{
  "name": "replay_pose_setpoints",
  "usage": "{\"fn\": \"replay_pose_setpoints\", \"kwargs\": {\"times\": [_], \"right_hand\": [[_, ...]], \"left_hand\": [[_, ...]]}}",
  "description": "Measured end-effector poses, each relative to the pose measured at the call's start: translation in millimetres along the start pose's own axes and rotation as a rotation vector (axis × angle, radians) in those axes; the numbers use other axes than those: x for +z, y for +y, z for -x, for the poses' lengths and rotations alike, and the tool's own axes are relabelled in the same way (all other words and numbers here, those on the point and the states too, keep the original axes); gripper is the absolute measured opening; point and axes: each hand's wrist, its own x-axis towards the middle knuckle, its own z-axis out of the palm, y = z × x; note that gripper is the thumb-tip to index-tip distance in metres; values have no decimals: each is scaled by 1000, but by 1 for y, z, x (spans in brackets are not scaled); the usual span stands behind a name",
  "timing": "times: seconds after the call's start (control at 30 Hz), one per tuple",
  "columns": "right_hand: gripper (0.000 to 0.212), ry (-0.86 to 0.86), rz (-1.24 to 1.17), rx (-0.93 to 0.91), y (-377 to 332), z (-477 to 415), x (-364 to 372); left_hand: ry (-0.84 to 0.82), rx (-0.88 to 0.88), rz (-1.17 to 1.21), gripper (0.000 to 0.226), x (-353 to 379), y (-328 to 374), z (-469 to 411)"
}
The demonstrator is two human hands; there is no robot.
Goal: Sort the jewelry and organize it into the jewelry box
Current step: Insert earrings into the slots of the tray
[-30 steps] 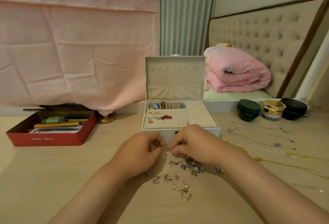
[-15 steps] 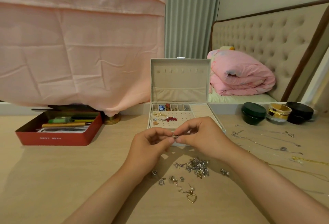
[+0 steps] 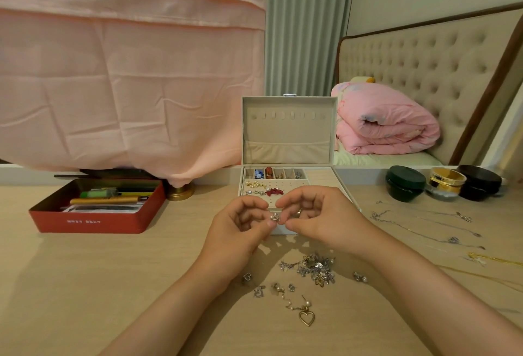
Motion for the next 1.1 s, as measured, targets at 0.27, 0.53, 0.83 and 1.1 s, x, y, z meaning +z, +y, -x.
{"fn": "replay_pose_setpoints", "kwargs": {"times": [0.27, 0.53, 0.83, 1.1], "right_hand": [[13, 17, 239, -35, -4, 0, -1], [15, 43, 308, -71, -6, 1, -3], [12, 185, 383, -101, -12, -23, -2], [9, 211, 490, -62, 3, -65, 22]], "left_hand": [[-33, 99, -217, 21, -2, -8, -2], [-39, 119, -256, 23, 0, -5, -3], [106, 214, -488, 17, -17, 8, -22], [131, 381, -978, 20, -55, -18, -39]]}}
